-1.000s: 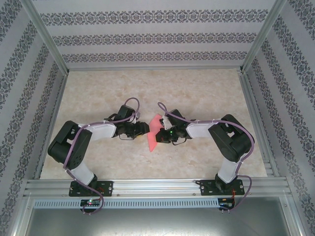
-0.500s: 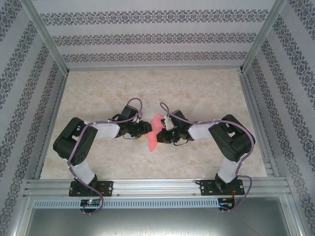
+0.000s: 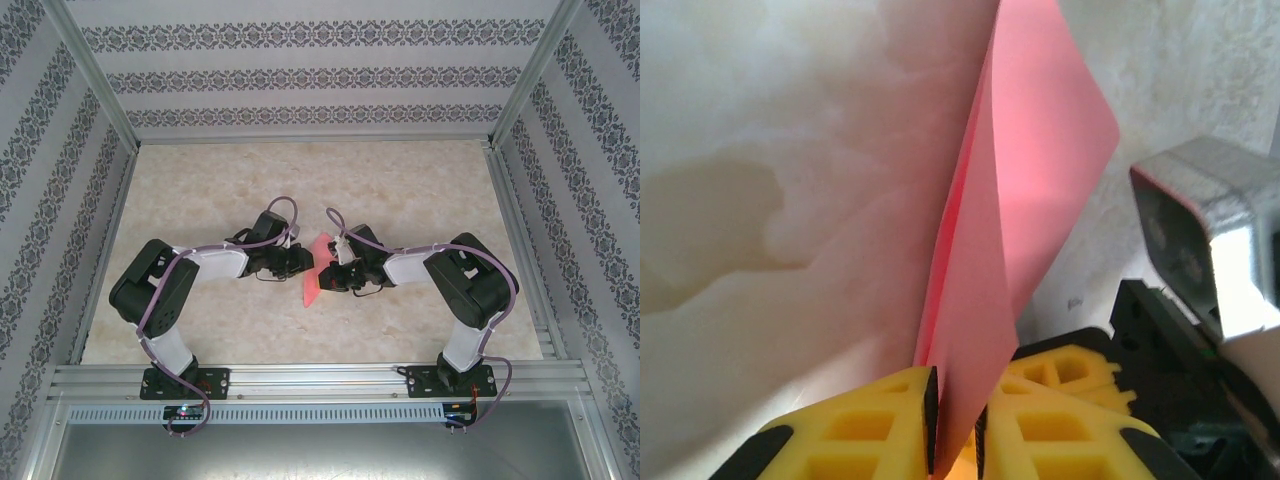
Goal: Fold a paper plane with a square sheet of paper (pick it up from the middle)
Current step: Fold the wing for the fifth time at the center of the table.
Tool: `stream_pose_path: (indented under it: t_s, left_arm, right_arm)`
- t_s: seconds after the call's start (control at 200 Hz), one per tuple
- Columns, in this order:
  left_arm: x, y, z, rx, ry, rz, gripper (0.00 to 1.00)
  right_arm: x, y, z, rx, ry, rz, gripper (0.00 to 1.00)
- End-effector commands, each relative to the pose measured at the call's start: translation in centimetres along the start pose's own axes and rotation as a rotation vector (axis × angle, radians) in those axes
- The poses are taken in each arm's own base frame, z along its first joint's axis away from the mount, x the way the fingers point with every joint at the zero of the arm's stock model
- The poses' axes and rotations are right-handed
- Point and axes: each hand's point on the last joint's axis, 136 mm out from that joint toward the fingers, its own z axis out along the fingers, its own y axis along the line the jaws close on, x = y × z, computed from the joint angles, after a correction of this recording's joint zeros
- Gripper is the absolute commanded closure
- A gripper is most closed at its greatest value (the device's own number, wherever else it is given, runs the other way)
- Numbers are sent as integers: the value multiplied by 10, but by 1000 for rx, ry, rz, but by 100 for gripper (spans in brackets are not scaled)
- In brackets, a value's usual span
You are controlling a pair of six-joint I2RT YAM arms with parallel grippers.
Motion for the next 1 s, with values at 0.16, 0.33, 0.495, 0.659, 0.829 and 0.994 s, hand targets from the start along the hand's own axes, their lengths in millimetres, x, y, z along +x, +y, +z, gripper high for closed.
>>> stream_pose_path:
  t_s: [0.16, 0.33, 0.495, 0.659, 0.829, 0.994]
  left_arm:
    - [8, 4, -2, -93, 28, 71, 85]
    - [7, 1, -2, -93, 15, 64, 87]
    - [15, -3, -9, -102, 31, 68, 82]
    - [24, -3, -8, -93, 54, 66, 81]
    - [32, -4, -8, -104, 67, 77, 83]
    - [39, 3, -10, -160, 77, 92, 86]
  right_arm:
    - [5, -28, -6, 92, -21, 81, 98]
    - [1, -27, -6, 83, -40, 96, 98]
    - [3, -39, -7, 119, -49, 129, 98]
    - [3, -41, -6, 121, -48, 136, 98]
    - [2, -42, -6, 121, -53, 143, 98]
    - [1, -41, -6, 112, -57, 147, 98]
